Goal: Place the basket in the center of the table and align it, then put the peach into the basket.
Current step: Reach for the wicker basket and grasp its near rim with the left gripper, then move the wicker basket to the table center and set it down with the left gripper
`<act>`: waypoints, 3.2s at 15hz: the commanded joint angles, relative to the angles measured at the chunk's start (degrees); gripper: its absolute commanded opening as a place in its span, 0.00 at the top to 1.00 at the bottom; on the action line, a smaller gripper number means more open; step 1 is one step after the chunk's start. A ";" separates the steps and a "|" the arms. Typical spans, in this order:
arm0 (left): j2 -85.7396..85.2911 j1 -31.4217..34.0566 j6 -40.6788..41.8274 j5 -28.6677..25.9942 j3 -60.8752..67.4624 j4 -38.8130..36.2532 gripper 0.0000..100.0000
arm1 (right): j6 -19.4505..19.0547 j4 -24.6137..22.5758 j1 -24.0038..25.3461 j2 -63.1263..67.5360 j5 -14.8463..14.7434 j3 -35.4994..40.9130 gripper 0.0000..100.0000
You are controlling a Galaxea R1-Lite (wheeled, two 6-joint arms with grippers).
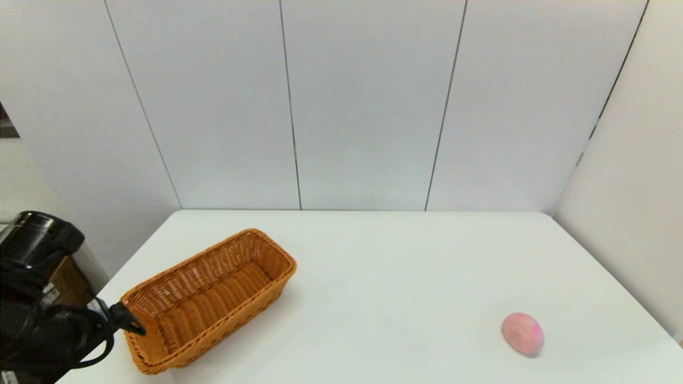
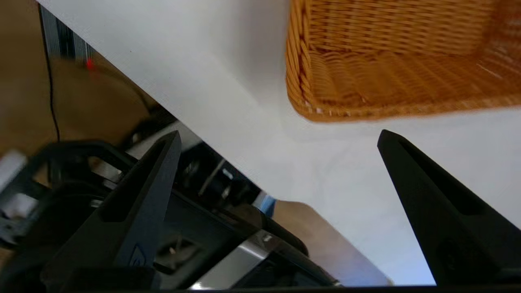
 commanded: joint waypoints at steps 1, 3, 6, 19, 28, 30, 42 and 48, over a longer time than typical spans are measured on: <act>18.55 1.56 -5.73 -1.40 -1.05 -6.36 0.00 | 0.14 -0.10 0.02 0.07 -0.02 0.01 0.00; 21.36 4.37 -5.29 -4.04 -1.58 -8.99 0.00 | 0.23 -0.10 0.02 0.07 -0.11 0.01 0.00; 25.14 8.68 -4.24 -4.48 -2.01 -12.86 0.00 | 0.14 -0.10 0.02 0.07 -0.02 0.01 0.00; 29.10 11.31 -0.37 -4.83 -1.75 -22.44 1.00 | 0.14 -0.10 0.02 0.07 -0.02 0.01 0.00; 11.96 4.28 3.85 -14.15 -4.12 -23.85 1.00 | 0.23 -0.10 0.02 0.07 -0.11 0.01 0.00; 8.79 -1.96 3.94 -14.76 -4.65 -23.94 1.00 | 0.23 -0.10 0.02 0.07 -0.11 0.01 0.00; 25.32 -27.36 10.35 -17.58 -11.51 -26.22 1.00 | 0.23 -0.10 0.02 0.07 -0.11 0.01 0.00; 30.33 -29.56 16.94 -17.66 -11.07 -26.92 1.00 | 0.58 -0.10 0.02 0.07 -0.20 0.01 0.00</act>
